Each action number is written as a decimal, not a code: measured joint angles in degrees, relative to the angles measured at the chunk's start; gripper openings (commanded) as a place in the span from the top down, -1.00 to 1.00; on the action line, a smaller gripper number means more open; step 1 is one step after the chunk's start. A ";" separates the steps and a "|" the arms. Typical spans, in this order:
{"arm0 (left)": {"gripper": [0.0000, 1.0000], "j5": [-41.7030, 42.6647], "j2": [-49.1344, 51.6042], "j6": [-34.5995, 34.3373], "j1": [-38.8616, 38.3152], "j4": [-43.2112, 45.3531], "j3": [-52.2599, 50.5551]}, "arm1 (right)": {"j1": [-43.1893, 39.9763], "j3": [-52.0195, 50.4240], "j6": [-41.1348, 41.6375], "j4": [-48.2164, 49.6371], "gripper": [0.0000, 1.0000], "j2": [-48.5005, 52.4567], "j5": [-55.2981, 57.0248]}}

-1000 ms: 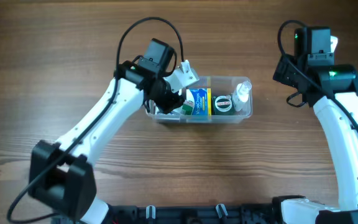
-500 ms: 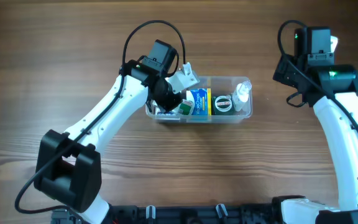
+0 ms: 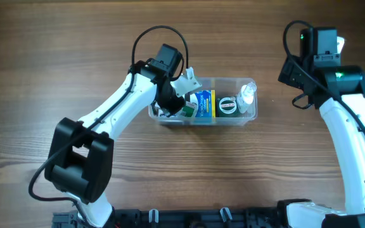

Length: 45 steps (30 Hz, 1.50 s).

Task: Pack container
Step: 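Carry the Panadol box into the container's left end and lower it, then release the Panadol box and raise the left gripper away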

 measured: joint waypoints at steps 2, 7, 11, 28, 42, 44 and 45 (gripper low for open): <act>0.65 0.00 0.00 -0.57 0.35 -0.07 0.00 | 0.00 0.00 0.00 0.00 -1.00 0.00 0.00; 0.60 -0.02 0.04 -2.19 1.81 0.31 0.00 | 0.02 0.00 0.00 0.00 -0.99 0.00 0.00; 0.48 0.02 -0.39 -3.08 1.90 0.79 -0.02 | 0.00 0.00 0.00 0.00 -1.00 0.00 0.00; -0.99 -9.51 -24.98 -38.23 23.34 11.02 0.00 | 0.00 0.00 0.00 0.00 -0.99 0.00 0.00; -1.00 -10.51 -25.00 -40.59 29.97 9.44 0.00 | 0.00 0.00 0.00 0.00 -0.99 0.00 0.00; -1.00 -10.51 -25.00 -40.74 29.97 9.44 0.00 | 0.00 0.00 0.00 0.00 -0.99 0.00 0.00; -0.99 -10.51 -25.00 -40.74 29.97 9.44 0.00 | 0.00 0.00 0.00 0.00 -0.99 0.00 0.00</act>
